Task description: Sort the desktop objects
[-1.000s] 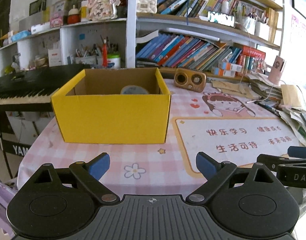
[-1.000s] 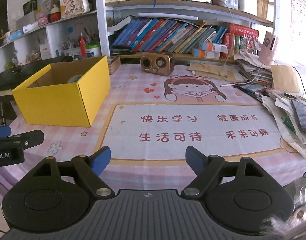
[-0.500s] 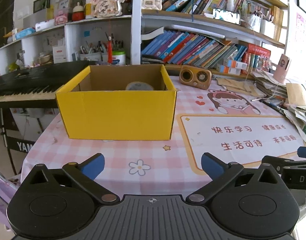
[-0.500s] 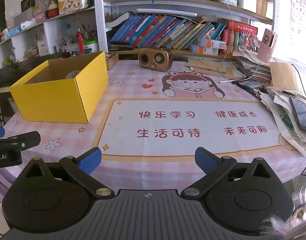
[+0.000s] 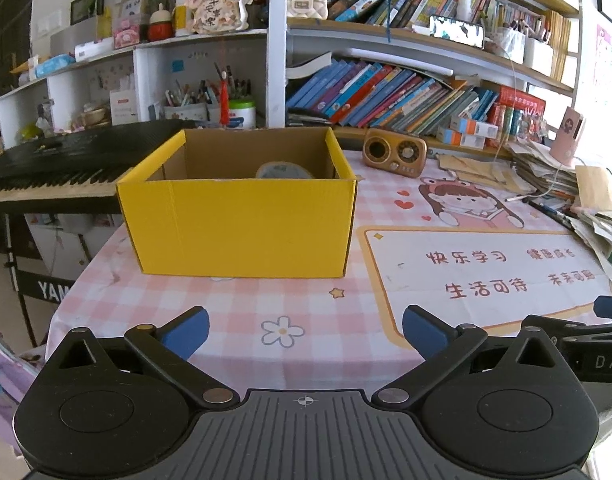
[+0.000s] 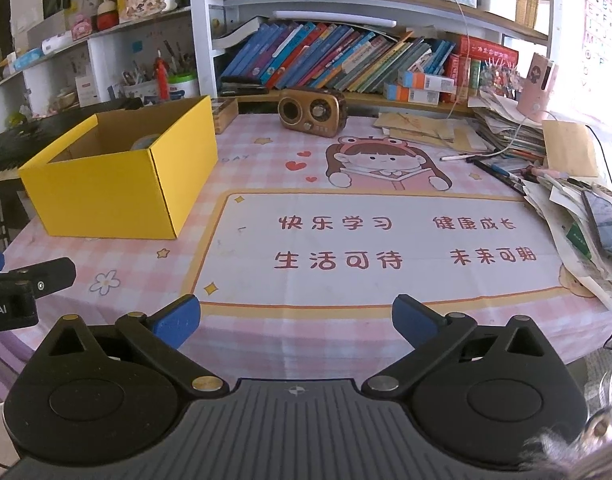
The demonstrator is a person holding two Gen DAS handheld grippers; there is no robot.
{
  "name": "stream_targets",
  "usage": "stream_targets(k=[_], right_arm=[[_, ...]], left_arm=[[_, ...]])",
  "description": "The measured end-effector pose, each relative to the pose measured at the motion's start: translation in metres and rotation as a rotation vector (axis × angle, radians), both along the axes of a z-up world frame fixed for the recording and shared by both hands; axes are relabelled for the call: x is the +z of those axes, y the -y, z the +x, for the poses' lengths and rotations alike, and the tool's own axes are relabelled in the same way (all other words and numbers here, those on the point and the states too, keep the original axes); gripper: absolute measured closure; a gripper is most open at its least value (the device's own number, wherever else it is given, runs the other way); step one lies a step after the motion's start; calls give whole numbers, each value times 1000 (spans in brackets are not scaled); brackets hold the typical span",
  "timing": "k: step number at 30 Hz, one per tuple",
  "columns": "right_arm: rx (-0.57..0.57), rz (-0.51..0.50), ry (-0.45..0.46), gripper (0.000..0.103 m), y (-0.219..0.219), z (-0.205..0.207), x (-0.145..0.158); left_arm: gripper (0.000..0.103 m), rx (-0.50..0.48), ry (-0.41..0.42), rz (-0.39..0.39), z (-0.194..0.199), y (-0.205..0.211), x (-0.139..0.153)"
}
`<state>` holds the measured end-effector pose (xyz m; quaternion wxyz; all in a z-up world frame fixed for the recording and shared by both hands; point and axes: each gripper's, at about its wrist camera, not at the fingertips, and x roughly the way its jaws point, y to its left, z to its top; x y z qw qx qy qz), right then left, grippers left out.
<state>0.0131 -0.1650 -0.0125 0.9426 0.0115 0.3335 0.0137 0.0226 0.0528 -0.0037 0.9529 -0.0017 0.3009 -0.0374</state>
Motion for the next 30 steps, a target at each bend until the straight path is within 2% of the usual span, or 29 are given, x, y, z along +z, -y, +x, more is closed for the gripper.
stream_targets(k=[30], right_arm=[[-1,3,-27,0,3,4,-4]], left_arm=[[0,-11,-39,12,4,7,-3]])
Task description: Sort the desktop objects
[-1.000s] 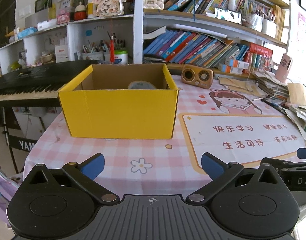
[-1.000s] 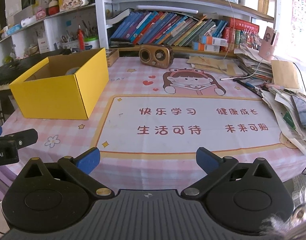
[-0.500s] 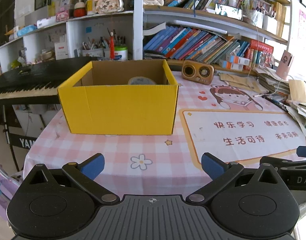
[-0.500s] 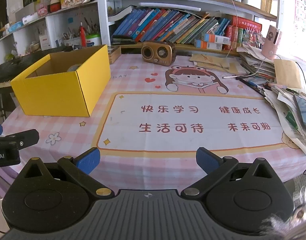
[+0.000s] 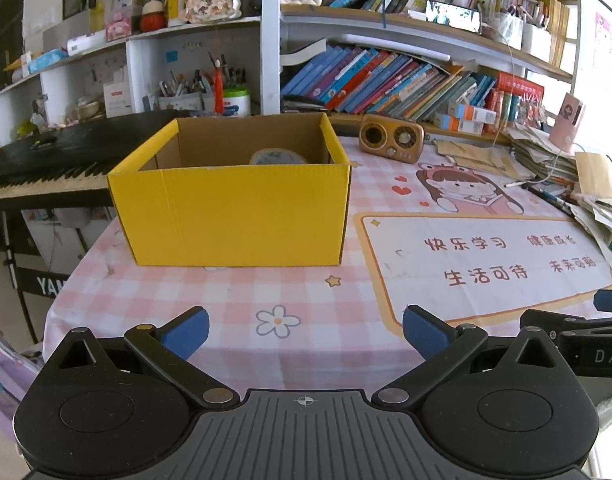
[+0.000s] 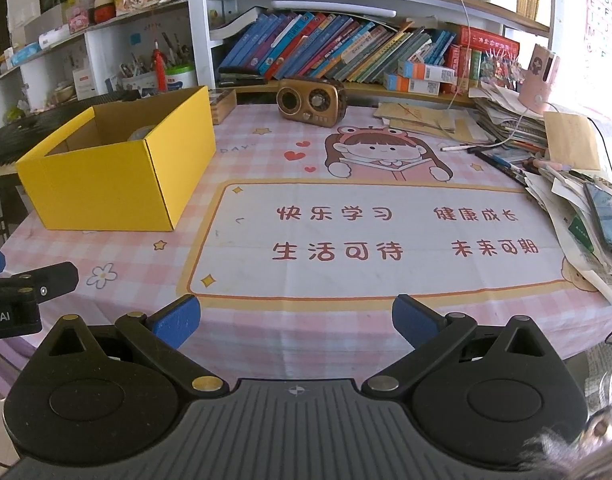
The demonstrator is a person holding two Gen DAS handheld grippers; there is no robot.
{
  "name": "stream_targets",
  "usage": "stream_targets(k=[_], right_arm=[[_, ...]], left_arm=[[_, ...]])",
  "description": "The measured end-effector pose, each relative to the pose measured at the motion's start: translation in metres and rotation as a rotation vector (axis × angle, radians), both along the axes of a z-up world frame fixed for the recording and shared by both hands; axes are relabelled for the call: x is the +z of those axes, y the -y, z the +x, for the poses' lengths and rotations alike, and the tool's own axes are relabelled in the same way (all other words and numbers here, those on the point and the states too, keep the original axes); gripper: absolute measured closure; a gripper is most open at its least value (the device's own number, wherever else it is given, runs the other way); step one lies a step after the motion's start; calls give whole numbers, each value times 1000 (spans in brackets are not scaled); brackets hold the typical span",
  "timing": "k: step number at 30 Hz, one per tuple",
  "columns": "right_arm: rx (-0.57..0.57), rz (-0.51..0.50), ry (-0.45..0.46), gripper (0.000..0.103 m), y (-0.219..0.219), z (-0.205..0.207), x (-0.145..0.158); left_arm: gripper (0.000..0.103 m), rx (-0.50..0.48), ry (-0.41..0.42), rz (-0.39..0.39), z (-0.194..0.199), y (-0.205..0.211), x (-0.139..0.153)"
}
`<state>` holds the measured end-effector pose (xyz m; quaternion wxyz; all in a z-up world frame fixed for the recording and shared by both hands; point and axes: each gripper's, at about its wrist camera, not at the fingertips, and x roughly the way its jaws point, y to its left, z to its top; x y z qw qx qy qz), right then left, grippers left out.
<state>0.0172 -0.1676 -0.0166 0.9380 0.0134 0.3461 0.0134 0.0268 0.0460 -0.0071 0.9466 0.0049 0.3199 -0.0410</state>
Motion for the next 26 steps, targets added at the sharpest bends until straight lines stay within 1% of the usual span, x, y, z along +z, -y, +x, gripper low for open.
stream_targets(k=[12,14,17,22,26], right_arm=[[4,-3,-6,0,0,0,-3],[5,-5,-8,0,0,1,-4],[5,-5,-9,0,0,1,-4],[4,-4,-9,0,-1,1,-4],[5,-6,-18,0,-2,2,-6]], left_arm=[[0,-11,0,-5,1,1,0],[0,-22,1,-21,1,1,0],[0,-47,1,-67,0,-1,0],[0,-38,6,-79,0,-1,0],[0,-23,2,-74,2,-1,-1]])
